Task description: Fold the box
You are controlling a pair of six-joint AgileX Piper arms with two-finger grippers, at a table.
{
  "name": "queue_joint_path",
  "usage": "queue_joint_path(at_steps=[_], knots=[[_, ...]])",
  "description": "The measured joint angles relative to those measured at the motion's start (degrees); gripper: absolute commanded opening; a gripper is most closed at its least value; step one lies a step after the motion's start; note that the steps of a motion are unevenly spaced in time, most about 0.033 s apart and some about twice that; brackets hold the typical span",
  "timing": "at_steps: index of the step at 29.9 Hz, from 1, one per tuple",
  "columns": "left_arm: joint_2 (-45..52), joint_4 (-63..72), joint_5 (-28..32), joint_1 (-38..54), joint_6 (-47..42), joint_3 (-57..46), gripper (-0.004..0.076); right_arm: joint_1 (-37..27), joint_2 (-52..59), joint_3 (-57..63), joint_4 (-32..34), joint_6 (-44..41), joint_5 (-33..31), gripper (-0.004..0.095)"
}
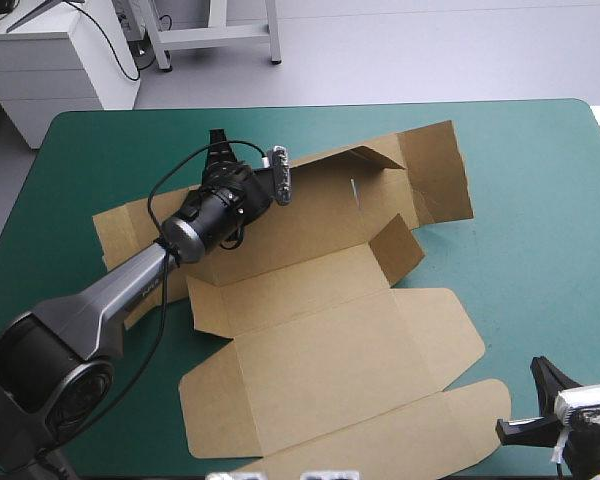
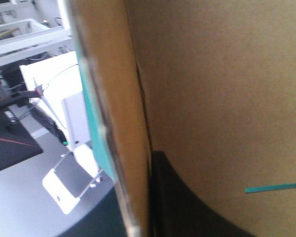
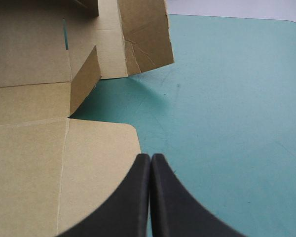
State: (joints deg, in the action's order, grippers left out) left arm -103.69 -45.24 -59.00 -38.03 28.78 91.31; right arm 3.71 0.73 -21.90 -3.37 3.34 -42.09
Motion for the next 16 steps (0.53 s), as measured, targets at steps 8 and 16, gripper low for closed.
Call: queue_joint_path(at_steps=[8, 16], knots=[[0.1, -8.0, 2.9, -5.6, -10.3, -1.1, -0.0008, 0.0, 0.0, 0.0, 0.0, 0.0, 0.0, -0.0020], [4.7, -24.9, 6.1, -13.4, -26.6, -12.4, -0.0008, 0.0, 0.0, 0.0, 0.0, 0.0, 0.0, -0.0020]])
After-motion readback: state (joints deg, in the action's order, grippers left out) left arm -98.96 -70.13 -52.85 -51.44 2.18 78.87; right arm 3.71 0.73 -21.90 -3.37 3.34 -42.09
